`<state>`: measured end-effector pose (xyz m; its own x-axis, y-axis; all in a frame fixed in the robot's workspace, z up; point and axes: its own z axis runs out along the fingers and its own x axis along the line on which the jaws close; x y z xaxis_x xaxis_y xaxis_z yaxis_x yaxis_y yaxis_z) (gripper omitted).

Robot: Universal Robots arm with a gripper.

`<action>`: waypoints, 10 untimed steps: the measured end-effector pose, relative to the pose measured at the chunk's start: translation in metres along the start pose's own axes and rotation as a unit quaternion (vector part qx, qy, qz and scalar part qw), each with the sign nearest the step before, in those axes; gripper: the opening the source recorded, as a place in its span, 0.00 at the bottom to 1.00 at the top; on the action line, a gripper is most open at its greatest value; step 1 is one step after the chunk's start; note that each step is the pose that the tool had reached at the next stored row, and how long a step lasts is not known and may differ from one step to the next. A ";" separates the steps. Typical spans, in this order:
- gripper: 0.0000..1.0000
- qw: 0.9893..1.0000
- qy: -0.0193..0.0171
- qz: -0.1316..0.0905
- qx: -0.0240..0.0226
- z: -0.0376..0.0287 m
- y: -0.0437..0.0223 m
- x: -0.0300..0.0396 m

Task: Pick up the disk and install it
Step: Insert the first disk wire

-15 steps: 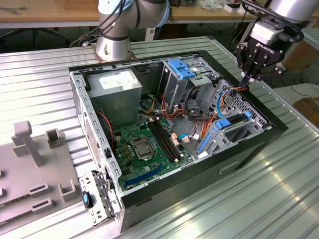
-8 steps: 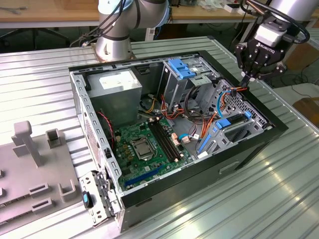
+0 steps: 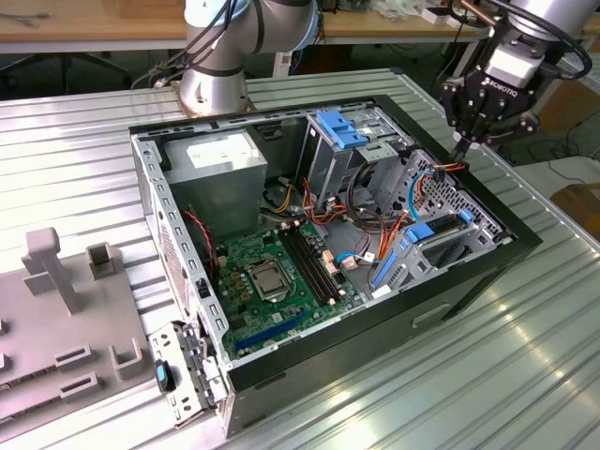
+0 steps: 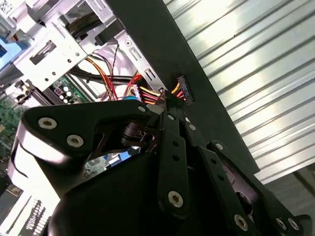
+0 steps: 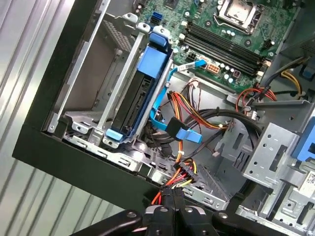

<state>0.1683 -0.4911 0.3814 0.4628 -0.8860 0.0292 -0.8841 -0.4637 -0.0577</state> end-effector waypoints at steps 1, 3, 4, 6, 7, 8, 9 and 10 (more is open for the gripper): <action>0.11 1.000 -0.001 -0.015 0.000 0.0001 0.0000 0.0000; 0.11 0.999 -0.002 -0.032 0.001 0.0000 -0.0001 0.0000; 0.11 0.999 -0.002 -0.041 0.001 0.0001 -0.0001 0.0000; 0.11 0.998 -0.004 -0.067 0.002 0.0001 -0.0001 0.0001; 0.11 0.997 -0.004 -0.076 0.002 0.0001 -0.0002 0.0001; 0.11 0.996 -0.005 -0.087 0.003 0.0001 -0.0002 0.0001; 0.11 0.995 -0.006 -0.095 0.003 0.0000 -0.0002 0.0001; 0.11 0.994 -0.006 -0.110 0.003 0.0001 -0.0003 0.0002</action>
<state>0.1687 -0.4911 0.3814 0.6453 -0.7634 0.0292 -0.7613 -0.6458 -0.0578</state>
